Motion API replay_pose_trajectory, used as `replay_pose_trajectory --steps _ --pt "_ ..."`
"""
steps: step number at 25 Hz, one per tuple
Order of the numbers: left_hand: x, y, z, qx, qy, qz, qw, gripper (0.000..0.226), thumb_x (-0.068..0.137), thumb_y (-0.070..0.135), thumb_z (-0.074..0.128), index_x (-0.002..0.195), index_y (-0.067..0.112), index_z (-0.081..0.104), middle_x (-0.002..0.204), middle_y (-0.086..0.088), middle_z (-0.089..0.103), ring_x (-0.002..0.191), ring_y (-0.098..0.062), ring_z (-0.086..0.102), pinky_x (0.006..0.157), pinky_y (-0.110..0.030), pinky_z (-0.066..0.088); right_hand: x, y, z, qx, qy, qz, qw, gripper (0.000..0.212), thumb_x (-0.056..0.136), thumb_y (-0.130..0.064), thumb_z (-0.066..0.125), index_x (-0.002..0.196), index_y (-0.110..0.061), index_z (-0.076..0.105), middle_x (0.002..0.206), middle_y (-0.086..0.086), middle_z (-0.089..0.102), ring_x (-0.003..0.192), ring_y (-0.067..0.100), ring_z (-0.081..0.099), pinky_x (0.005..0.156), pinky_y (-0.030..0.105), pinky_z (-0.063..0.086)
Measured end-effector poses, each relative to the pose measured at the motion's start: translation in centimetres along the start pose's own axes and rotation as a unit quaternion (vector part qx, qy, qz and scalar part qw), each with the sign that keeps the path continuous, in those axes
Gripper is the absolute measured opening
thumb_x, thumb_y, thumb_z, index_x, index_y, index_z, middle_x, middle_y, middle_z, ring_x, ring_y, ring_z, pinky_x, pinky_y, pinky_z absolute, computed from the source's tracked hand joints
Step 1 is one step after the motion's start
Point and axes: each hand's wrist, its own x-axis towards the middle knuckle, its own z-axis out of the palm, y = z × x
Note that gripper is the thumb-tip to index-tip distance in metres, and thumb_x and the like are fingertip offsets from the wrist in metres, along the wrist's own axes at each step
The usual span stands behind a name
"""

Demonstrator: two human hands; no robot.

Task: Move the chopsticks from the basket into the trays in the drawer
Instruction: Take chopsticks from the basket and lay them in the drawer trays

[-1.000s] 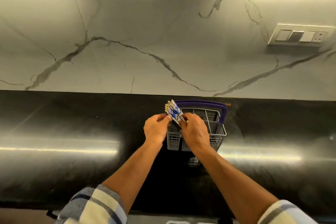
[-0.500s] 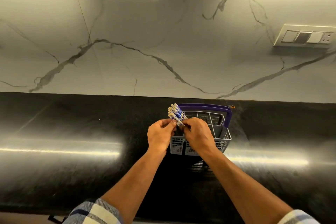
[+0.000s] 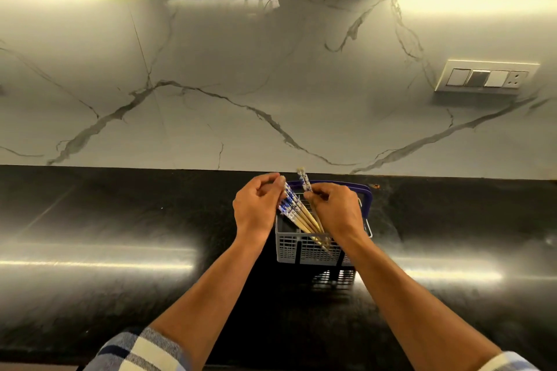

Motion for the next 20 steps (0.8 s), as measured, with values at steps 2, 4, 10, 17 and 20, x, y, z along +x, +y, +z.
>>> replay_pose_trajectory --steps 2,4,10,17,20 --pt "0.1 2.3 0.1 0.002 -0.059 0.055 0.997 0.033 0.09 0.028 0.071 0.122 0.021 0.068 0.103 0.001 0.077 0.095 -0.007 0.073 0.091 -0.028 0.058 0.1 -1.6 -1.7 0.039 0.022 0.004 0.999 0.016 0.093 -0.022 0.067 0.105 -0.017 0.077 0.083 -0.003 0.073 0.075 0.013 0.068 0.076 0.03 0.058" --pt "0.3 4.7 0.3 0.014 -0.13 0.102 0.986 0.045 0.092 0.027 0.068 0.135 0.025 0.059 0.117 0.004 0.073 0.108 0.001 0.067 0.096 -0.017 0.052 0.2 -3.1 -3.3 0.069 0.025 -0.008 0.997 0.014 0.092 -0.021 0.068 0.103 -0.018 0.077 0.082 -0.005 0.073 0.077 0.014 0.071 0.078 0.032 0.06" --pt "-0.1 9.8 0.9 0.065 -0.21 0.183 0.958 0.052 0.09 0.019 0.07 0.137 0.036 0.055 0.112 0.003 0.075 0.107 -0.001 0.068 0.103 -0.022 0.048 -1.0 -6.1 -7.5 0.148 -0.072 -0.005 0.986 0.007 0.09 -0.02 0.071 0.088 -0.02 0.078 0.085 0.007 0.077 0.087 0.027 0.073 0.086 0.04 0.06" --pt "-1.6 10.4 0.6 0.013 -0.244 0.159 0.957 0.042 0.09 0.007 0.068 0.129 0.023 0.064 0.105 -0.005 0.078 0.095 -0.017 0.075 0.09 -0.034 0.059 -3.4 -6.2 -9.4 0.18 -0.15 0.059 0.97 0.012 0.087 -0.02 0.073 0.089 -0.01 0.078 0.086 0.012 0.077 0.074 0.014 0.07 0.075 0.024 0.061" --pt "-2.3 10.6 0.4 0.005 -0.258 0.139 0.956 0.042 0.091 0.004 0.065 0.13 0.02 0.063 0.105 -0.007 0.077 0.094 -0.019 0.075 0.083 -0.03 0.061 -4.0 -6.0 -9.4 0.173 -0.153 0.057 0.971 0.015 0.087 -0.019 0.073 0.092 -0.007 0.078 0.085 0.012 0.077 0.072 0.013 0.07 0.078 0.028 0.062"
